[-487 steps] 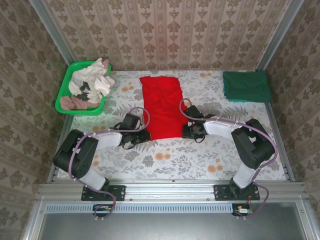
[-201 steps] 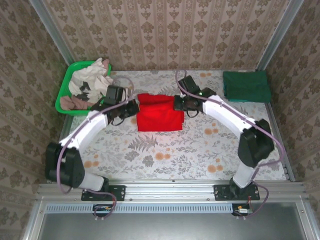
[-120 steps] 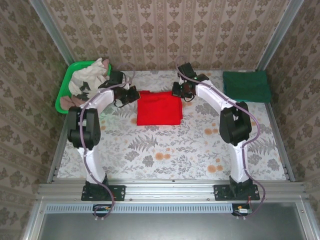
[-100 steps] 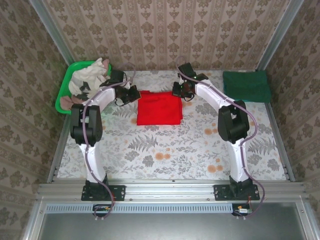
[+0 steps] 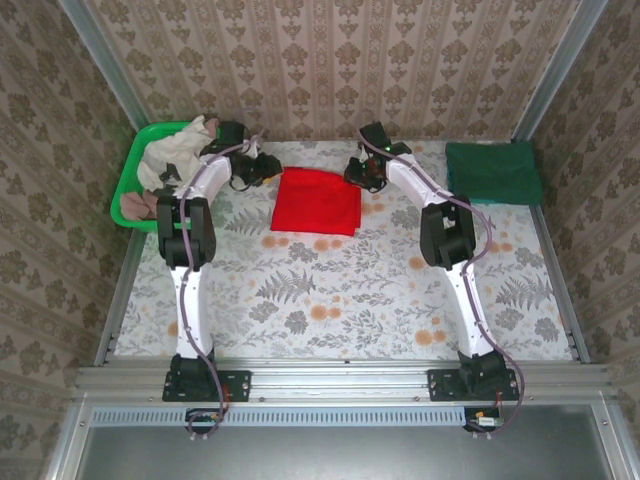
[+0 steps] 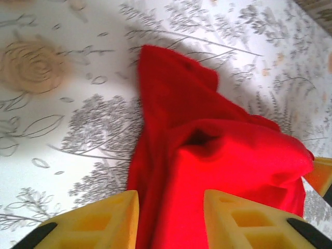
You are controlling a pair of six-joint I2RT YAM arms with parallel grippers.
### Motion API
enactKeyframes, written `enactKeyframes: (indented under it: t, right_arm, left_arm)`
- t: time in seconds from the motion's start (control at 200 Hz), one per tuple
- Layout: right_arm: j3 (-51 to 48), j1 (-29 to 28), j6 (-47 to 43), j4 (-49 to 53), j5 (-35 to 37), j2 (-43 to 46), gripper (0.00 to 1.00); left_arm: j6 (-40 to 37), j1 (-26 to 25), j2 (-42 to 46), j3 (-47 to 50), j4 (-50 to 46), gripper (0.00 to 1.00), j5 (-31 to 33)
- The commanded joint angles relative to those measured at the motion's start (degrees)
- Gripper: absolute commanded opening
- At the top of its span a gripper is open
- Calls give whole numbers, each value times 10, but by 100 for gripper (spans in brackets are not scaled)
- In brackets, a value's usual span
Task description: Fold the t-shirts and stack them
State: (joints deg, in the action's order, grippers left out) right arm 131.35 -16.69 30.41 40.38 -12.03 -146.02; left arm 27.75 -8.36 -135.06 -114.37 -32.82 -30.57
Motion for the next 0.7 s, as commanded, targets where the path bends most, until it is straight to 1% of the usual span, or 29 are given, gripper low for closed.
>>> enactKeyframes:
  t: [0.0,0.085,0.16,0.19,0.24,0.31,0.345,0.445,0.535,0.59,0.64,0.69]
  right_arm:
    - [-1,4,-13,28,55,39,63]
    - [-64,1,-21,-7,109,98,64]
    - [-145,-9,-32,-73,142,152,65]
    - [-177,-17,-39,-111,144,167,65]
    - [-211,-31,-44,-153,149,179,65]
    - [-222,-46,-51,-186,128,169,64]
    - [-216,-54,-50,-184,121,157,64]
    - [-187,-70,-62,-172,97,118,64]
    - [-101,-74,-75,-122,95,51,64]
    - [-33,-73,-76,-62,105,5,63]
    - [18,-71,-70,-26,113,-29,63]
    - [59,-68,-58,1,103,-56,63]
  left_arm:
    - [-25,1,40,30,-4,40,6]
    - [-43,-4,82,93,28,43,13]
    - [-67,-15,110,146,50,48,33]
    - [-74,-21,113,158,54,51,44]
    - [-82,-28,105,163,53,51,45]
    - [-78,-31,80,156,46,48,27]
    - [-72,-30,74,158,48,46,20]
    - [-62,-32,70,181,66,46,22]
    - [-59,-31,68,192,58,46,30]
    - [-60,-31,73,203,55,46,32]
    - [-61,-31,81,221,59,46,35]
    - [-62,-32,88,239,61,44,35]
